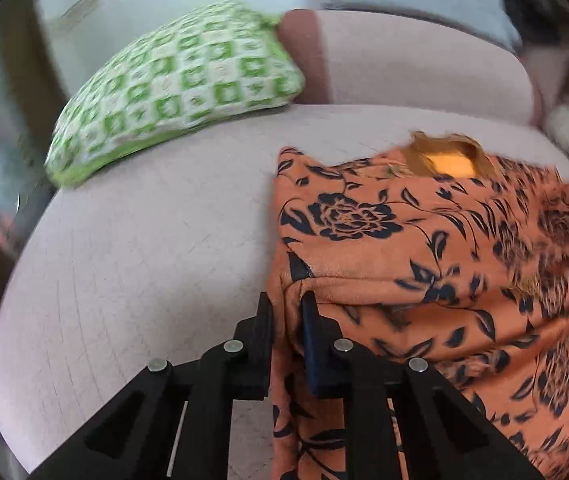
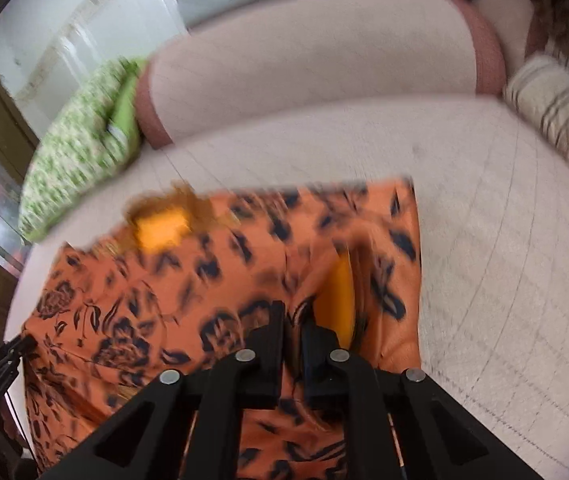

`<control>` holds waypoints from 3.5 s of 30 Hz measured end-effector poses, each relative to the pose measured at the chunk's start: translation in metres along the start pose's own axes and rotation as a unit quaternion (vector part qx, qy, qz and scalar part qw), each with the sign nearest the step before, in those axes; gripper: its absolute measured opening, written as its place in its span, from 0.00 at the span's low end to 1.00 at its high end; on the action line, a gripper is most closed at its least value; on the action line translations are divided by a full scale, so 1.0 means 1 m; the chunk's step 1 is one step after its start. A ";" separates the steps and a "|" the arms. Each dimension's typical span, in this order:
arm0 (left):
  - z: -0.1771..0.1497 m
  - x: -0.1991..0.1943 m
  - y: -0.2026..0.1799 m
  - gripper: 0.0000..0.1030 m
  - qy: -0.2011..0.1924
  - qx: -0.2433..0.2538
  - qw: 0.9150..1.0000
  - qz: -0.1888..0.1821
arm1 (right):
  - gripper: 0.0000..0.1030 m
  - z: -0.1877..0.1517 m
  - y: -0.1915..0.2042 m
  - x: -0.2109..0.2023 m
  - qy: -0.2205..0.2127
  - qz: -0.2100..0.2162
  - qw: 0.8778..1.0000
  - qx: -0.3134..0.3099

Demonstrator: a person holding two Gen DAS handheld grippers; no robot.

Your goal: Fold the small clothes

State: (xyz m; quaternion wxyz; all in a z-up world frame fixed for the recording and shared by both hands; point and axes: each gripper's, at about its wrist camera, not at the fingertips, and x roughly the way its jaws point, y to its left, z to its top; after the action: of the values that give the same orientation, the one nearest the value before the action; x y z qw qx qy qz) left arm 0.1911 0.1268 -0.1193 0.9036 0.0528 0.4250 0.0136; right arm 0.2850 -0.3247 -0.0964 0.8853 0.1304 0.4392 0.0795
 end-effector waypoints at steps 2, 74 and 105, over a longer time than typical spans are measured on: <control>-0.010 0.020 0.009 0.15 0.030 -0.022 0.999 0.002 | 0.08 0.003 0.005 -0.012 -0.031 0.010 0.999 -0.003; -0.154 -0.088 0.003 0.78 0.120 -0.118 0.979 -0.111 | 0.81 -0.154 -0.053 -0.138 0.124 0.022 0.989 0.072; -0.208 -0.129 0.016 0.05 0.101 -0.161 0.972 -0.135 | 0.06 -0.233 -0.052 -0.149 0.134 0.096 0.976 0.140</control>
State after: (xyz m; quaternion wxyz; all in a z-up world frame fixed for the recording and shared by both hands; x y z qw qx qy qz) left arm -0.0506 0.1516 -0.1501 0.8460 -0.1528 0.5095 -0.0356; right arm 0.0103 -0.3749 -0.1342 0.7797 0.2828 0.5459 0.1187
